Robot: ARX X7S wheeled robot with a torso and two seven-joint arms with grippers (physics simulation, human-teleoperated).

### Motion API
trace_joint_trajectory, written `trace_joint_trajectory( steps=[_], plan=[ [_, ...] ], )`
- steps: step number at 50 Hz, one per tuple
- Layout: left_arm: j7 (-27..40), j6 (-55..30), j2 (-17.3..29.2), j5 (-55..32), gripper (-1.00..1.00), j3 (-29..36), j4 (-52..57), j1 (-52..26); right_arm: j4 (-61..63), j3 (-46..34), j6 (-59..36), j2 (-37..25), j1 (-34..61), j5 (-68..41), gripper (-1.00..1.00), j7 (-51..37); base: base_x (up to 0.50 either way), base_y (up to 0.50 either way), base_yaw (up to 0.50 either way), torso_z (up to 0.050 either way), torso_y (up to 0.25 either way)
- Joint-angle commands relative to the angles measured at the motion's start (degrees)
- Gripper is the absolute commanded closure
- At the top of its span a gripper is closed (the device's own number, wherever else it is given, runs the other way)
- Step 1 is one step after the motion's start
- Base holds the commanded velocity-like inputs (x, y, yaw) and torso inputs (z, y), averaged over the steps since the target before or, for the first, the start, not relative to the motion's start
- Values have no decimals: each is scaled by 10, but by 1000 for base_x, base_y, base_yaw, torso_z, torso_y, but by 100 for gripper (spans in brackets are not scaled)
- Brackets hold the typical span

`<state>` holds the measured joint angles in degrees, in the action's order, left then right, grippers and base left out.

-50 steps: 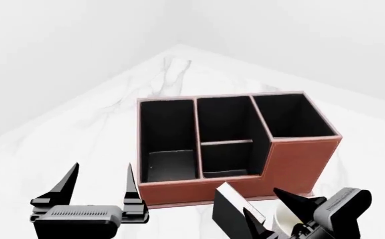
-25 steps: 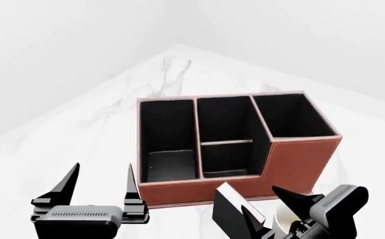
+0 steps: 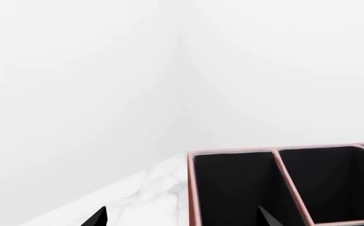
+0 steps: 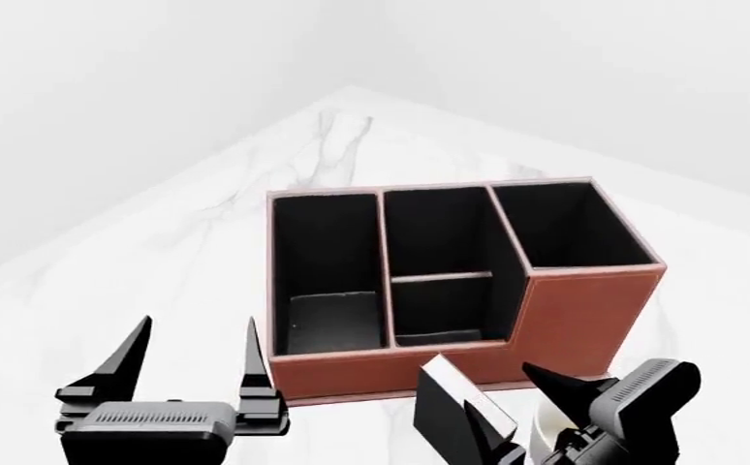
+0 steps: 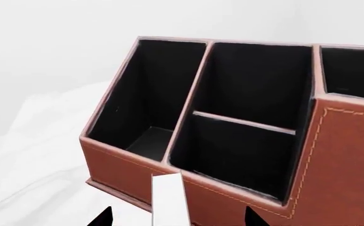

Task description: Pick up the book and place it in the right compartment of the caddy.

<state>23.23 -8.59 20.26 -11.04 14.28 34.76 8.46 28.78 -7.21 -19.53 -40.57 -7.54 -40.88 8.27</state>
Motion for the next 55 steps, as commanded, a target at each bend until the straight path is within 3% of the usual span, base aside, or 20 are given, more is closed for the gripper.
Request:
trace_joint_trajectory(
  steps=[1, 55],
  plan=[
    [3, 0, 2, 0, -100, 1, 4, 3, -18, -13, 6, 10, 8, 11, -100, 8, 0, 0, 0, 0, 0],
    [11, 3, 8, -2, -100, 12, 0, -1, -108, -45, 57, 46, -11, 46, -100, 38, 0, 0, 0, 0, 0]
  ],
)
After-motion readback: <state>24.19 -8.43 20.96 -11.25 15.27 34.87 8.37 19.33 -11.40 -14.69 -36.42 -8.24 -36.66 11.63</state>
